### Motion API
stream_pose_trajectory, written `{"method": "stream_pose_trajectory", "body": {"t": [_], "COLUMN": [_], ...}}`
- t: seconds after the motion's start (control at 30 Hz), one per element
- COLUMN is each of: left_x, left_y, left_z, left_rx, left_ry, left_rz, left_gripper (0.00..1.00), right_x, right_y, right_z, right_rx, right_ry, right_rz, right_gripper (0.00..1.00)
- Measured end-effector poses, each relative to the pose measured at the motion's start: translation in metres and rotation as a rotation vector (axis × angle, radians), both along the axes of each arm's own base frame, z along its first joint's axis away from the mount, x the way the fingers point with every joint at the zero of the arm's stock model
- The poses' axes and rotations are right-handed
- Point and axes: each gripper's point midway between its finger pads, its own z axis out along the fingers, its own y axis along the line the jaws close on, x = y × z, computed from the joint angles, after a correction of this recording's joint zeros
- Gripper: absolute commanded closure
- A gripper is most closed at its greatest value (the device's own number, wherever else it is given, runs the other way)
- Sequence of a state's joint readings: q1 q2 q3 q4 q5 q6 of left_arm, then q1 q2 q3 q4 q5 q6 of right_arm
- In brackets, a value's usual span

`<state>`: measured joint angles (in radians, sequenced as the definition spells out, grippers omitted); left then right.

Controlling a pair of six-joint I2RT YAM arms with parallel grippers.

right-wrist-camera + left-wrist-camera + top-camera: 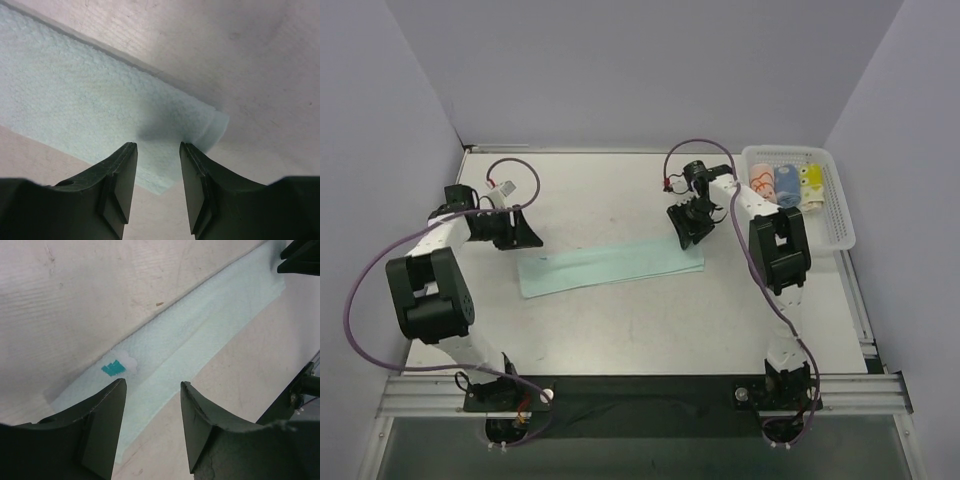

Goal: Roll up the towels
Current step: Fold the towel

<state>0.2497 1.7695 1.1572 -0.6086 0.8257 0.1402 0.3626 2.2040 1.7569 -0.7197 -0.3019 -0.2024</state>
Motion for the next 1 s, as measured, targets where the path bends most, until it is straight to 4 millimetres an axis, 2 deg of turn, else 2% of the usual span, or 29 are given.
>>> {"method": "stream_pose_trajectory", "body": {"t": [0.13, 0.23, 0.33, 0.53, 0.87, 1.0], "left_x": [-0.006, -0.015, -0.022, -0.038, -0.040, -0.040], "left_y": [0.001, 0.001, 0.001, 0.002, 0.006, 0.007], "left_z": [0.043, 0.058, 0.053, 0.033, 0.035, 0.035], "left_rx": [0.060, 0.092, 0.104, 0.122, 0.152, 0.160], "left_ry": [-0.149, -0.209, -0.197, -0.127, -0.133, -0.133], "left_rz": [-0.007, -0.012, -0.016, -0.014, -0.010, -0.008], "left_gripper": [0.42, 0.42, 0.42, 0.41, 0.41, 0.41], "right_x": [0.000, -0.005, -0.004, -0.005, -0.017, -0.023], "right_y": [-0.005, -0.012, -0.023, -0.042, -0.033, -0.024], "right_z": [0.012, 0.029, 0.040, 0.029, -0.010, -0.011], "right_rx": [0.007, 0.019, 0.032, 0.013, -0.014, -0.013], "right_ry": [-0.021, -0.036, -0.043, 0.001, 0.110, 0.123], "right_rz": [-0.019, -0.071, -0.151, -0.275, -0.313, -0.300], "right_gripper": [0.53, 0.53, 0.53, 0.50, 0.53, 0.57]}}
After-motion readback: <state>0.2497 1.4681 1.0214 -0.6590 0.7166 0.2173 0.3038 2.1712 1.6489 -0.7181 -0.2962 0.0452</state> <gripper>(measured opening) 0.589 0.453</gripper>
